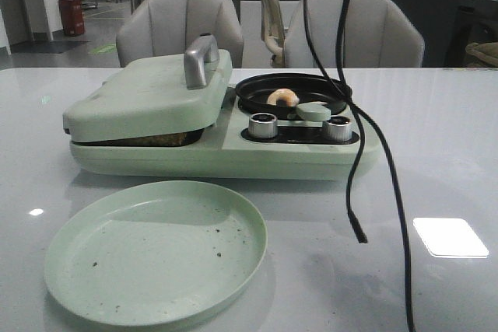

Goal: Make breakfast with bread and shrimp
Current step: 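Tilt the pink bowl over the frying pan to pour the shrimp, then lower the empty pink bowl back onto the table, open right gripper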

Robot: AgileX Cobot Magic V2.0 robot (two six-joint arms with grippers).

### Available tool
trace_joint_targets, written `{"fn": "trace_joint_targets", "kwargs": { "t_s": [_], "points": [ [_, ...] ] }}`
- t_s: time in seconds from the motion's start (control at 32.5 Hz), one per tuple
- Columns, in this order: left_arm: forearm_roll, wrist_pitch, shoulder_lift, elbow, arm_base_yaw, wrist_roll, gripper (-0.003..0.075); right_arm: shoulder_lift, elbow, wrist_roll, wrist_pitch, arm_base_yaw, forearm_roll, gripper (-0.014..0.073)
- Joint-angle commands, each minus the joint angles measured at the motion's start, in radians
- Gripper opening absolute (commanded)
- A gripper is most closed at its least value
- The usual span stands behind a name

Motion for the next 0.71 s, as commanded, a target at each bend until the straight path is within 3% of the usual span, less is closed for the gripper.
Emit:
{"fn": "trace_joint_targets", "kwargs": {
  "t_s": [0.0, 0.37, 0.68],
  "points": [
    [-0.037, -0.051, -0.015, -0.025, -0.006, -0.005, 0.0101, -0.067, -0.037, 0.006, 0.011, -0.002, -0.095, 0.0047],
    [-0.037, -0.051, -0.015, -0.025, -0.006, -0.005, 0.0101, -0.067, -0.037, 0.054, 0.044, -0.002, -0.026, 0.0046],
    [-0.037, -0.051, -0.015, -0.025, -0.006, -0.005, 0.0101, -0.119, -0.037, 0.048, 0.320, -0.028, 0.375, 0.0045]
  ]
}}
